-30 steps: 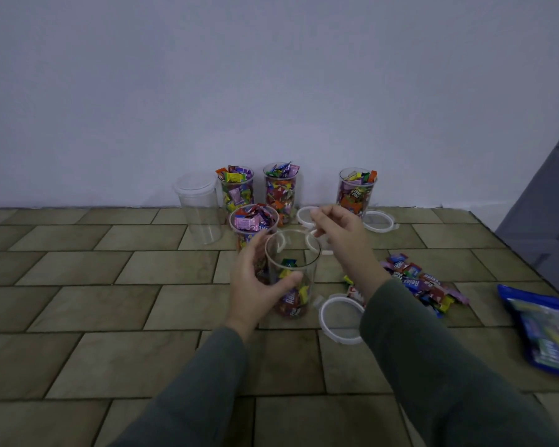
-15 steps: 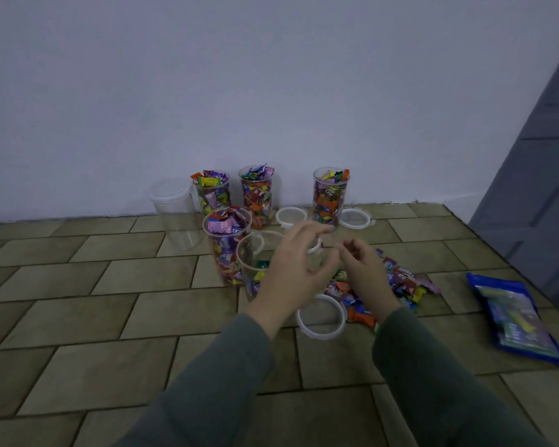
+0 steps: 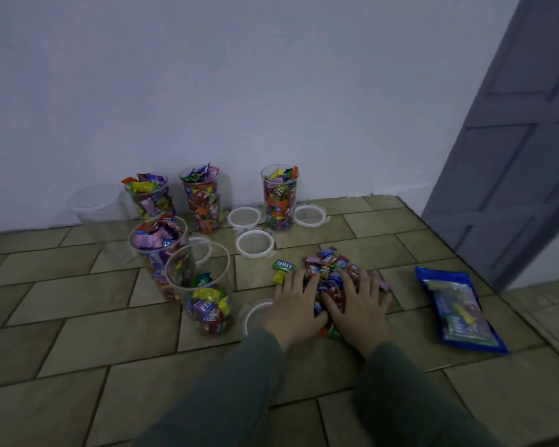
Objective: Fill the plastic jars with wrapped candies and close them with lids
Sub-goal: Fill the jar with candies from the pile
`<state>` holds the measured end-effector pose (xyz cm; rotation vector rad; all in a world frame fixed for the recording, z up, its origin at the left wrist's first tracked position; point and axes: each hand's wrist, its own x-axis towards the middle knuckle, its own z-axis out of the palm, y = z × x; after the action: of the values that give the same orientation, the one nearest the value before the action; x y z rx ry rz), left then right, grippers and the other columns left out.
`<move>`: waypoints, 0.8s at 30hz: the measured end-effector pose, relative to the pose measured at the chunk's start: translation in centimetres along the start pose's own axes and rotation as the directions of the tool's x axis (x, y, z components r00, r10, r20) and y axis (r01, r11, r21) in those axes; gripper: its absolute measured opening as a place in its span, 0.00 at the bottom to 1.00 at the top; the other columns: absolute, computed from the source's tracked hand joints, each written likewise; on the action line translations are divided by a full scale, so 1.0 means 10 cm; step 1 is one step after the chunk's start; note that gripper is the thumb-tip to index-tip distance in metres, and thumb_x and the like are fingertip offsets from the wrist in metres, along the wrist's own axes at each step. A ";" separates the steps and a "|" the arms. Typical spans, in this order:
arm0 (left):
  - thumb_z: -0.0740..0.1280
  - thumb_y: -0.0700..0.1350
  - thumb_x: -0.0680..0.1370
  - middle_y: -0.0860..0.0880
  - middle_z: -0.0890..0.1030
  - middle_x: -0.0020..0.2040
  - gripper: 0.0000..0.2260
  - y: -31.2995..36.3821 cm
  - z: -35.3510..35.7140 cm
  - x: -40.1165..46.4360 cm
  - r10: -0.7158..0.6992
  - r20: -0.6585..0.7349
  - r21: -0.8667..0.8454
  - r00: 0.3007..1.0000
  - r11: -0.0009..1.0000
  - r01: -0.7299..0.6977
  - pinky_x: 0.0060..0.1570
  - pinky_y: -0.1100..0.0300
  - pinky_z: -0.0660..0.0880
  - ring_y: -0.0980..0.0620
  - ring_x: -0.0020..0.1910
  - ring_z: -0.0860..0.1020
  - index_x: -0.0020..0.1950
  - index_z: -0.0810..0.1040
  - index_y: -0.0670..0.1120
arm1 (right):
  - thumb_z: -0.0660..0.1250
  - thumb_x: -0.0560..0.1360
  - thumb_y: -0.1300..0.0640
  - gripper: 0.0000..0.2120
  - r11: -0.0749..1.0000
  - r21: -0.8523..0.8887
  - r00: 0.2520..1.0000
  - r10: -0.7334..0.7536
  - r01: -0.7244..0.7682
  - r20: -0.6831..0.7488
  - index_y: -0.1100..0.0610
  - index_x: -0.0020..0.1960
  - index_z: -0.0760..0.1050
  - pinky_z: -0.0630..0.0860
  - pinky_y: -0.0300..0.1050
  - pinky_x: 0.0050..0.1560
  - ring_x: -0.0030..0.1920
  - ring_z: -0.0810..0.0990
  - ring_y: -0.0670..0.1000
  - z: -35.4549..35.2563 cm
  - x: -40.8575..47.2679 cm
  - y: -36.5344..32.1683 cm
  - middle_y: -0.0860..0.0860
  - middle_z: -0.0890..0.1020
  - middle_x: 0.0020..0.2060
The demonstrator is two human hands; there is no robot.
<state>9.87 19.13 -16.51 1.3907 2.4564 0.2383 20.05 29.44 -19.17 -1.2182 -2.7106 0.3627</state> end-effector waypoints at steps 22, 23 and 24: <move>0.54 0.42 0.83 0.43 0.67 0.68 0.16 0.03 -0.09 0.49 -0.104 -0.067 -0.114 0.992 0.989 0.096 0.61 0.51 0.69 0.43 0.63 0.69 0.71 0.65 0.48 | 0.67 0.75 0.46 0.15 0.929 0.190 0.925 -0.258 0.317 -0.280 0.51 0.58 0.79 0.76 0.42 0.48 0.47 0.79 0.47 0.05 0.41 0.15 0.48 0.81 0.48; 0.54 0.42 0.83 0.43 0.68 0.66 0.14 0.03 -0.11 0.49 -0.110 -0.068 -0.124 0.992 0.987 0.101 0.60 0.51 0.70 0.43 0.62 0.70 0.69 0.66 0.46 | 0.67 0.75 0.47 0.14 0.918 0.238 0.929 -0.249 0.317 -0.274 0.50 0.58 0.78 0.76 0.42 0.49 0.47 0.79 0.47 0.03 0.41 0.15 0.47 0.82 0.49; 0.55 0.41 0.83 0.43 0.70 0.65 0.12 0.03 -0.13 0.49 -0.116 -0.069 -0.130 0.991 0.986 0.107 0.59 0.51 0.71 0.44 0.61 0.71 0.66 0.68 0.45 | 0.67 0.75 0.47 0.13 0.902 0.307 0.938 -0.226 0.304 -0.262 0.50 0.57 0.78 0.77 0.42 0.49 0.47 0.79 0.46 0.02 0.40 0.15 0.47 0.82 0.48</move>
<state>7.27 23.51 -16.07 1.2093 2.5228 0.4199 18.43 33.42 -19.59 -0.7322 -2.4424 0.5945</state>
